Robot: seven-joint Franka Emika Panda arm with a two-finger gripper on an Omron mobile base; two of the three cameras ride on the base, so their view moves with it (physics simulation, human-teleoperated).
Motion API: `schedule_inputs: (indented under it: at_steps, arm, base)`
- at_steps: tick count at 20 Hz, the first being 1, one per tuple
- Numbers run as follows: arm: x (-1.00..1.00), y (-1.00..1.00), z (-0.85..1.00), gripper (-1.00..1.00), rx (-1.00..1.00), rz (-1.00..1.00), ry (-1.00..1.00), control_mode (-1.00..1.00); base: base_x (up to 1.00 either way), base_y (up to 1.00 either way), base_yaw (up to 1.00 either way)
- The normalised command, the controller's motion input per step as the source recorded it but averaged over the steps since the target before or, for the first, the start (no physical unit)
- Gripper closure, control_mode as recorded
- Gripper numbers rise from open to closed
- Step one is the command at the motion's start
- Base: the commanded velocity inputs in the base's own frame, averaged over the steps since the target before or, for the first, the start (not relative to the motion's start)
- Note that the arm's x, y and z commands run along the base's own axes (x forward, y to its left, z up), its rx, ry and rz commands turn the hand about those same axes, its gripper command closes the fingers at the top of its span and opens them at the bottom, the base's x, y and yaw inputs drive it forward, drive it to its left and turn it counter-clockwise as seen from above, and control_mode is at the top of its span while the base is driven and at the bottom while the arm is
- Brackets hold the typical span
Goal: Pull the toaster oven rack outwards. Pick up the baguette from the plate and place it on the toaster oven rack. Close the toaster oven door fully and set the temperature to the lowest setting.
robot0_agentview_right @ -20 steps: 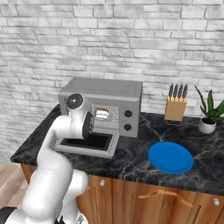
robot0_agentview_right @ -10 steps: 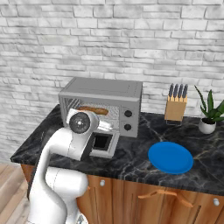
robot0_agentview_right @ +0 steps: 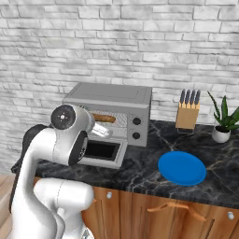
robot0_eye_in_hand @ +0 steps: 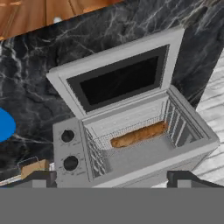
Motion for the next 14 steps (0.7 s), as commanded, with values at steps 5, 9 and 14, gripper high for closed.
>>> schedule_inputs:
  at_steps: [5,9,14]
  arm:
    - [-0.13,0.34,0.01,-1.00,0.00,-0.27,0.12,-1.00]
    - [-0.02,0.47,0.00,-1.00,0.00,-0.22,0.09,-1.00]
    - [-0.02,0.55,0.00,-1.00,0.00,-0.18,0.03,-1.00]
  base:
    - [0.00,0.00,0.00]
    - [0.00,0.00,0.00]
    - [0.00,0.00,0.00]
